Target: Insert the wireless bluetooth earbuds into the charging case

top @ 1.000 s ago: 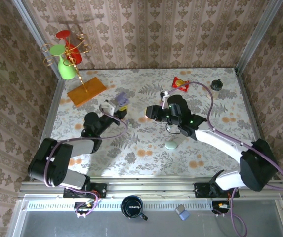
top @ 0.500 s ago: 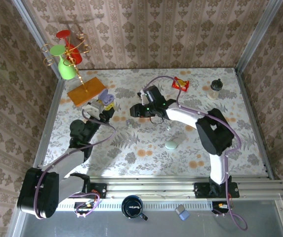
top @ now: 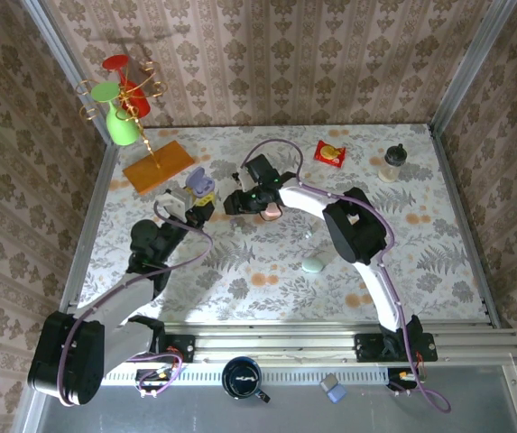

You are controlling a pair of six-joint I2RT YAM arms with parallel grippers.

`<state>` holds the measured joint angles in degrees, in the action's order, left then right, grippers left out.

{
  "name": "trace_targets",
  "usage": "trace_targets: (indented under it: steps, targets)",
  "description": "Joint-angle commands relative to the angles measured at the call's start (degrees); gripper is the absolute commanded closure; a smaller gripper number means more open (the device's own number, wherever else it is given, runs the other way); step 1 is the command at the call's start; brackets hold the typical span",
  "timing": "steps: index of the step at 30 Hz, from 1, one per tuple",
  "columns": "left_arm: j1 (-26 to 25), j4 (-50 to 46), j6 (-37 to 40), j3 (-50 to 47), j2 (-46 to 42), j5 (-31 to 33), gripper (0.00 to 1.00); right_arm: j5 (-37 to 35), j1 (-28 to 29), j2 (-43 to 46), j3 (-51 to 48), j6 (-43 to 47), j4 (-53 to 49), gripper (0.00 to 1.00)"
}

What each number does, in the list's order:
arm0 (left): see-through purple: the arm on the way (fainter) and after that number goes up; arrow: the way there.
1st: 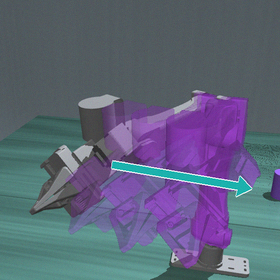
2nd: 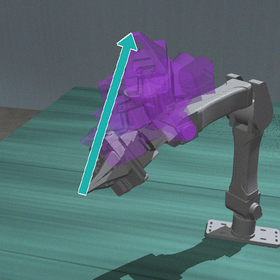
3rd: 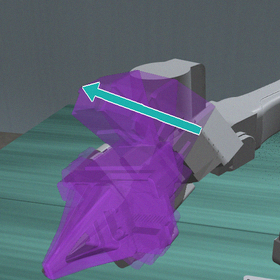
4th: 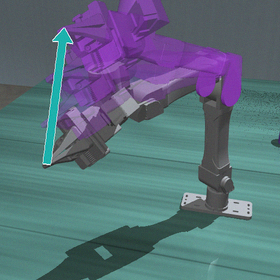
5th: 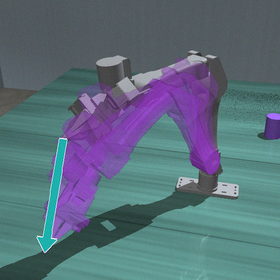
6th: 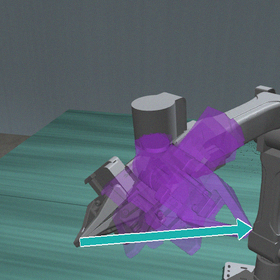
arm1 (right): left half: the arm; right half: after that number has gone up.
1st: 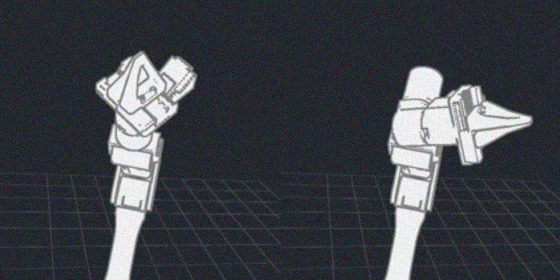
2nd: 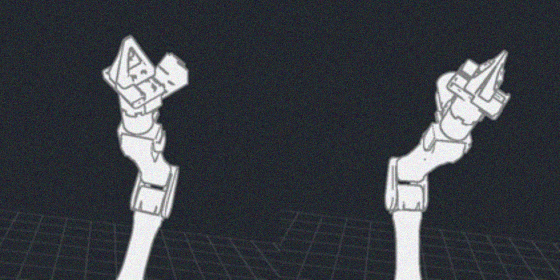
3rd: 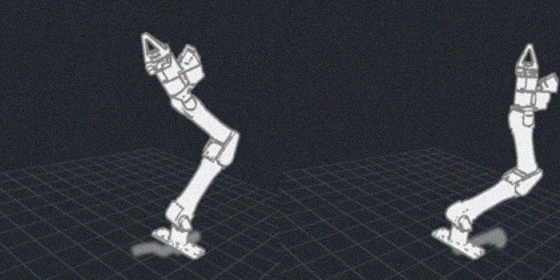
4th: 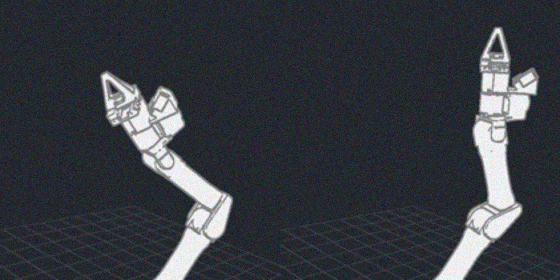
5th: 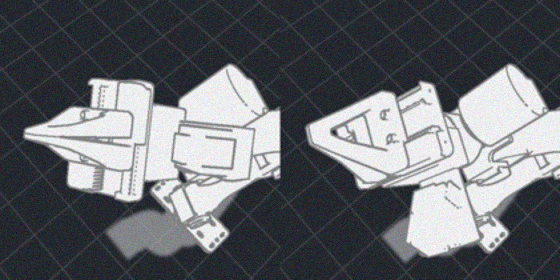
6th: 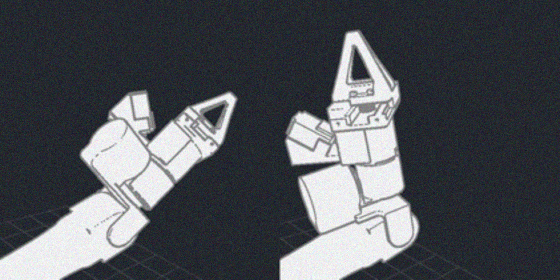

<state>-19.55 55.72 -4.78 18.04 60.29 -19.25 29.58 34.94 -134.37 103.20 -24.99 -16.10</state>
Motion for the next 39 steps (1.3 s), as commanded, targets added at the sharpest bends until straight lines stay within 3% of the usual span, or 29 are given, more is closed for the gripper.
trace_targets:
  steps: [1,13,27,35,39]
  targets:
    - [-0.6,0.7,0.2,1.5,0.7,-1.3,0.79,5.1,-0.6,-3.2,3.7,1.6,-4.3,0.56]
    - [-1.6,2.3,0.9,2.0,3.7,-2.3,0.79,6.7,-0.5,-3.0,3.2,6.8,-10.8,0.57]
    - [-1.9,4.2,0.0,1.9,5.7,-3.0,0.79,8.7,-0.3,-2.7,2.2,7.7,-11.9,0.7]
    - [-1.9,5.5,-0.2,1.8,6.9,-3.1,0.78,8.5,0.0,-3.2,2.0,7.9,-12.3,0.7]
    - [-1.9,5.5,-0.1,1.8,6.9,-3.1,0.78,6.8,0.1,-4.1,2.7,8.0,-13.3,0.76]
